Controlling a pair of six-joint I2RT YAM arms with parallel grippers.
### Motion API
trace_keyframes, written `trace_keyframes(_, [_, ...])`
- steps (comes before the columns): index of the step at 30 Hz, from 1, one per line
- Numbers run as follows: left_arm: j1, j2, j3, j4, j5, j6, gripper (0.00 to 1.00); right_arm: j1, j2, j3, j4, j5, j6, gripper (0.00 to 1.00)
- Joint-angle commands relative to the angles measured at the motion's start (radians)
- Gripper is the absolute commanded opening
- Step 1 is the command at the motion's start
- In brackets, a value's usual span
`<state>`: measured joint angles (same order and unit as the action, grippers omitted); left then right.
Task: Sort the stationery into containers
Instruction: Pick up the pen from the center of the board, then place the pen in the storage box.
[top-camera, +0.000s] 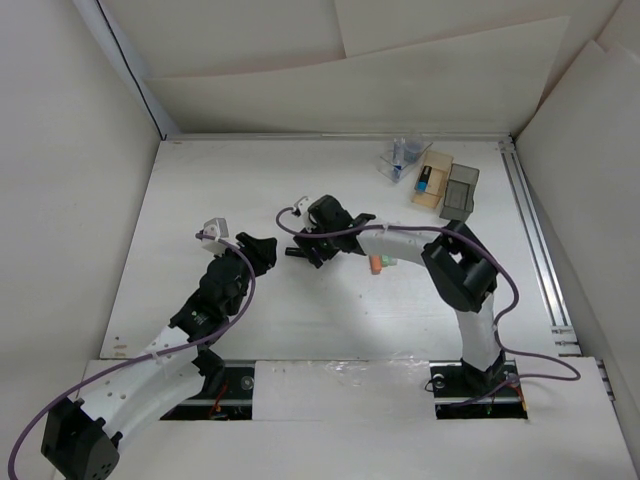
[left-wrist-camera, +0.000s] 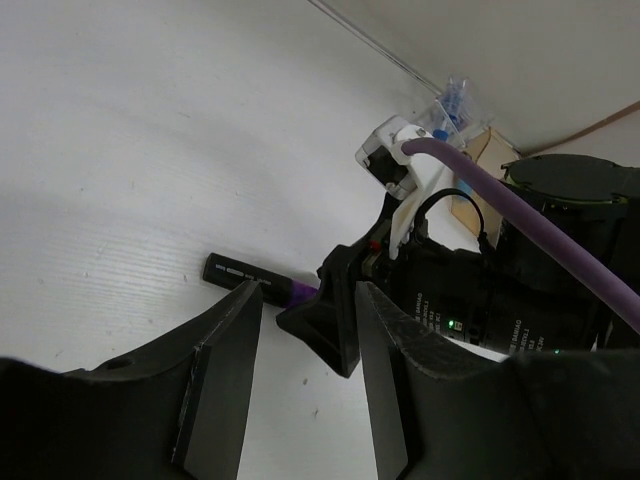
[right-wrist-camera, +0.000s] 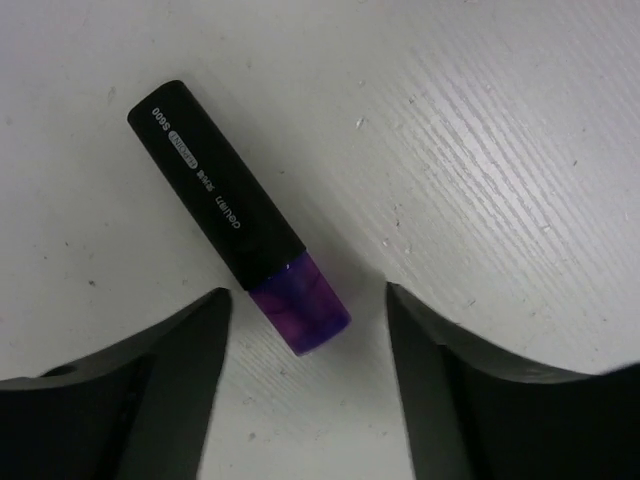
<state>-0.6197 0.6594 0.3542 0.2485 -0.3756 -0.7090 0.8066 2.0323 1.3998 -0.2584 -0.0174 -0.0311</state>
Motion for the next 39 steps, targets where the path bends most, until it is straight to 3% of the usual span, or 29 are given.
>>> trace_keyframes(1, [0.003, -0.009, -0.004, 0.018, -0.009, -0.004, 0.39, 0.008, 0.025, 0.045, 0.022, 0.019, -0.013, 0.65])
trace_keyframes(7, [0.003, -0.009, -0.004, 0.018, -0.009, -0.004, 0.39, -0.001, 0.045, 0.032, 0.059, -0.002, -0.013, 0.34])
trace_keyframes(8, [0.003, -0.009, -0.004, 0.018, -0.009, -0.004, 0.39, -0.001, 0.045, 0.022, 0.068, -0.013, -0.001, 0.16])
trace_keyframes(11, [0.003, -0.009, -0.004, 0.018, -0.009, -0.004, 0.39, -0.023, 0.007, -0.011, 0.103, -0.033, 0.02, 0.01])
trace_keyframes(17, [0.003, 0.0, -0.004, 0.028, 0.01, -0.004, 0.39, -0.076, -0.084, -0.045, 0.156, -0.116, 0.042, 0.0])
trace_keyframes(25, [0.003, 0.031, -0.004, 0.073, 0.061, 0.005, 0.39, -0.161, -0.251, -0.11, 0.177, -0.081, 0.098, 0.0])
trace_keyframes(32, [0.003, 0.192, 0.035, 0.121, 0.187, 0.049, 0.39, -0.394, -0.389, -0.124, 0.188, 0.066, 0.227, 0.0])
trace_keyframes(35, [0.003, 0.256, 0.058, 0.121, 0.22, 0.058, 0.39, -0.478, -0.402, -0.133, 0.188, 0.209, 0.269, 0.0])
trace_keyframes(39, [0.003, 0.308, 0.078, 0.141, 0.254, 0.069, 0.39, -0.589, -0.359, -0.124, 0.176, 0.241, 0.342, 0.0])
